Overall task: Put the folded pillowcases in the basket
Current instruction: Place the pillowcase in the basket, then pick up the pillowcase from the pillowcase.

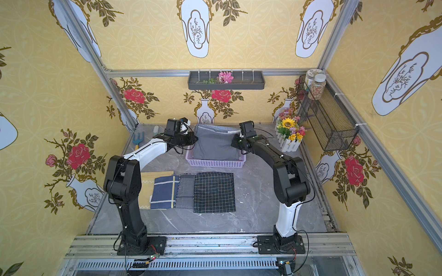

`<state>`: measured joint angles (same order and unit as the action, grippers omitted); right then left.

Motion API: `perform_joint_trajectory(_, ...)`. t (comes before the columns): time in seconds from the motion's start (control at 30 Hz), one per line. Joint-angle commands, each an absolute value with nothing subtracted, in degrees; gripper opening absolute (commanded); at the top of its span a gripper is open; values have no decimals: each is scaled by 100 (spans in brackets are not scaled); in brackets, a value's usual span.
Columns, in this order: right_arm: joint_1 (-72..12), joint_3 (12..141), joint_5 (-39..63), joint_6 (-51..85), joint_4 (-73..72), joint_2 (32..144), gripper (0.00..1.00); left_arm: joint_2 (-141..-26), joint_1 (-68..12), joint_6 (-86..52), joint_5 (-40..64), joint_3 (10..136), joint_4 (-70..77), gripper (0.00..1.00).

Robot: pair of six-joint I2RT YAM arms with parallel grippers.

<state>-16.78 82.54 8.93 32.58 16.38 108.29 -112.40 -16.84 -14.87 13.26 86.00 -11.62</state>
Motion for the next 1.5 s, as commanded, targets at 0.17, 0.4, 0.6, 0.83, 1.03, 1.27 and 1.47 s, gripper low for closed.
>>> perform_joint_trajectory(0.17,-1634,8183,712,3199,1512,11021,0,-11425,-1661,-1459,1296,8428,-941,0)
perform_joint_trajectory(0.4,-1628,8132,738,3174,1516,11039,0,-11457,-1662,-1441,1278,8367,-958,0)
perform_joint_trajectory(0.6,-1634,8107,738,3149,1537,10941,24,-11492,-1661,-1433,1313,8476,-1068,17)
perform_joint_trajectory(0.83,-1639,7934,669,3038,1476,10431,64,-11198,-1664,-1424,1191,8672,-1243,85)
perform_joint_trajectory(1.03,-1640,7816,563,2962,1637,9944,65,-10802,-1661,-1425,1051,8743,-1370,100)
perform_joint_trajectory(1.27,-1643,7646,501,2815,1977,9379,65,-10188,-1661,-1545,875,8357,-1400,100)
perform_joint_trajectory(1.47,-1677,7198,601,2680,2184,8779,66,-9328,-1669,-1854,915,7399,-1229,100)
